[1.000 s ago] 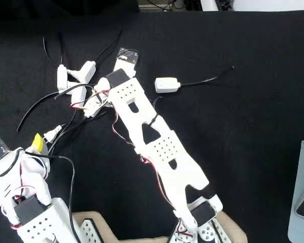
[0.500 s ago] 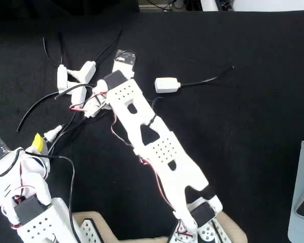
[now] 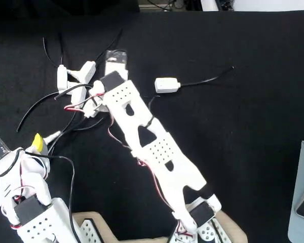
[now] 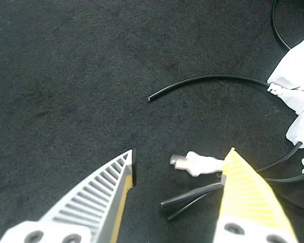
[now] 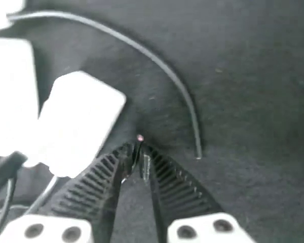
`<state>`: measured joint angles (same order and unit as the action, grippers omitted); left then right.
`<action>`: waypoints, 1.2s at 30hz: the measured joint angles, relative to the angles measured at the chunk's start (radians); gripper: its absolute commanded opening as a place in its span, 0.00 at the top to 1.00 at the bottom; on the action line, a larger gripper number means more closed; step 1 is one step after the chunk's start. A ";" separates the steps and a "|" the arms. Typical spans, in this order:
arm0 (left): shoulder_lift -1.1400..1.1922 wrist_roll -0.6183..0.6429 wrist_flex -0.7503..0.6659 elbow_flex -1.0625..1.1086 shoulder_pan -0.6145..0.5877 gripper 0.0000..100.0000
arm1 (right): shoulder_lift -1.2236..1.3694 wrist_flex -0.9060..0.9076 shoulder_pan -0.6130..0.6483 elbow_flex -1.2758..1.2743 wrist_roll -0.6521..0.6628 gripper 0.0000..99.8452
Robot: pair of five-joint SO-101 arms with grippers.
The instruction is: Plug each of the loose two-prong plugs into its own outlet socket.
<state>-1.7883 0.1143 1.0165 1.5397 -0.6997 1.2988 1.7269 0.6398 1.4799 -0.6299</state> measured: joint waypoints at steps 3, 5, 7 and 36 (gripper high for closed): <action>0.000 0.000 0.000 0.000 0.000 0.72 | -0.002 0.000 0.023 0.002 0.063 0.99; 0.000 0.000 0.000 0.000 0.000 0.72 | -0.012 0.000 0.038 0.002 0.097 0.99; 0.000 0.000 0.000 0.000 0.000 0.72 | -0.041 0.000 0.051 -0.006 0.120 0.99; 0.000 0.000 0.000 0.000 0.000 0.72 | -0.901 0.003 0.003 -0.539 0.167 0.99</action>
<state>-1.7883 0.1143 1.0165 1.5397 -0.6997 0.3982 1.7300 0.6429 0.9413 -0.4626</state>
